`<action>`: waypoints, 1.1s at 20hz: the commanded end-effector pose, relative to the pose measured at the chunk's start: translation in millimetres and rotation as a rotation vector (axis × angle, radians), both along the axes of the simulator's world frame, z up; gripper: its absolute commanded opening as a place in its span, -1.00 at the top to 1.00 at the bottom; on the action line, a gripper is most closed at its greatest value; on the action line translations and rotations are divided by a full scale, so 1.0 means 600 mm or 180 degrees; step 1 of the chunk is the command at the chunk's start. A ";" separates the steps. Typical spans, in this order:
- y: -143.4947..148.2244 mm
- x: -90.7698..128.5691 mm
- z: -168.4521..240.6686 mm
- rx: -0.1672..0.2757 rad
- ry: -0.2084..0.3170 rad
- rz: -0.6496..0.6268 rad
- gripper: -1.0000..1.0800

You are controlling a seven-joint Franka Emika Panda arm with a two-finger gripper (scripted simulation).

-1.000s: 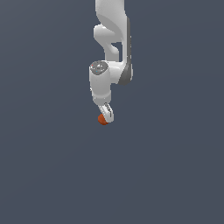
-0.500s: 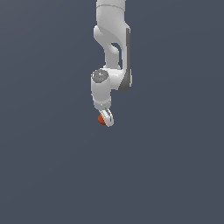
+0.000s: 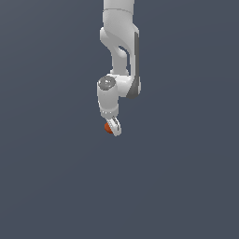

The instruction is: Pick up the object and move it to a goal position.

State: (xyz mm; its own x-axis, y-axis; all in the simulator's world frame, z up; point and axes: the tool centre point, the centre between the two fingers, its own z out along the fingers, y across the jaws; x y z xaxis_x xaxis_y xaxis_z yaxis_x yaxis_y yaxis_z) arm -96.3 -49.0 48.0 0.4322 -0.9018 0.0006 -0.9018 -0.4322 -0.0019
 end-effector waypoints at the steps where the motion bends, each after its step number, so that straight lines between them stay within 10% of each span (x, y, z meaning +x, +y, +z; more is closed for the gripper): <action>1: -0.001 -0.001 -0.002 -0.0001 0.0007 -0.0002 1.00; 22: -0.033 0.087 0.076 -0.0006 0.0003 -0.0001 1.00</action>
